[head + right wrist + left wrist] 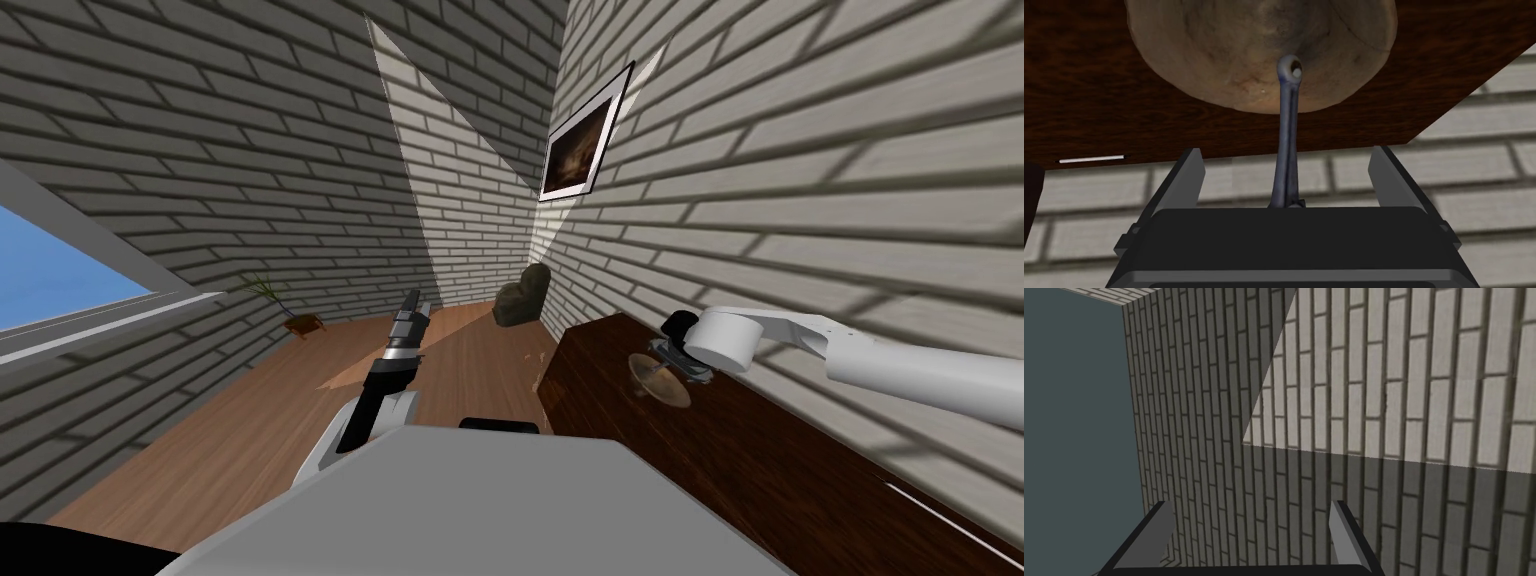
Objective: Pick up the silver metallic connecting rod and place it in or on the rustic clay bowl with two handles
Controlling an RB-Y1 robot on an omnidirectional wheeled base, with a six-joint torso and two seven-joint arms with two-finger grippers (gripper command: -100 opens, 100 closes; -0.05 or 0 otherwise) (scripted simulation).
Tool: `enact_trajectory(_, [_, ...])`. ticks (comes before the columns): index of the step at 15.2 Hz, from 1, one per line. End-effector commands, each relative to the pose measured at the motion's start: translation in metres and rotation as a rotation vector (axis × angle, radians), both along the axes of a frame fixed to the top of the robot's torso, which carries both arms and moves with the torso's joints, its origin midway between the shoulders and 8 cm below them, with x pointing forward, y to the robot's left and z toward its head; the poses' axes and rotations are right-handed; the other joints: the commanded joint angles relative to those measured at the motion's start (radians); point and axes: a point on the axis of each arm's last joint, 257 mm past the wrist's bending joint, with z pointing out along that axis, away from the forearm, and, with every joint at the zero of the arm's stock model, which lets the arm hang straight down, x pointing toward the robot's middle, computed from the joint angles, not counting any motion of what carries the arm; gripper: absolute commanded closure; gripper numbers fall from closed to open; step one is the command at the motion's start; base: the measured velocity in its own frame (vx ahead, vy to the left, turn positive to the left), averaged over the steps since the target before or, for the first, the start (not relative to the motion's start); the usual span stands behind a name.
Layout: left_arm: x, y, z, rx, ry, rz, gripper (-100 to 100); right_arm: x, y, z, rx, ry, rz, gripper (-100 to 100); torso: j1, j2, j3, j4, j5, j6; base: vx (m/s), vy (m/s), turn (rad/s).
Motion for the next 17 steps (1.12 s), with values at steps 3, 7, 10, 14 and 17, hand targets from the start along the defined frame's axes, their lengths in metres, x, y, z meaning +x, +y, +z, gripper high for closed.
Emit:
enact_trajectory(3, [0.0,0.0,0.0,0.0,0.0,0.0,0,0.009,0.009,0.012,-0.002,-0.002,0.007,-100,-0.001,0.0,0.0,0.0,0.0,0.0,-0.003,-0.005,-0.021])
enact_trajectory(7, [0.0,0.0,0.0,0.0,0.0,0.0,0,0.026,0.027,0.036,-0.005,-0.005,0.025,-100,-0.004,0.002,0.001,0.001,-0.001,0.0,-0.026,-0.044,-0.079])
enact_trajectory(10, [0.0,0.0,0.0,0.0,0.0,0.0,0,0.036,0.042,0.054,-0.006,-0.005,0.04,-100,-0.004,0.002,0.001,0.001,-0.001,0.0,-0.029,-0.047,-0.065])
enact_trajectory(14, [0.0,0.0,0.0,0.0,0.0,0.0,0,0.035,0.041,0.054,-0.006,-0.004,0.04,-100,-0.003,0.002,0.001,0.0,-0.001,0.0,-0.013,-0.021,-0.025])
enact_trajectory(17, [0.0,0.0,0.0,0.0,0.0,0.0,0,0.035,0.041,0.054,-0.006,-0.004,0.04,-100,-0.001,0.001,0.0,0.0,0.0,0.0,0.0,0.0,0.0])
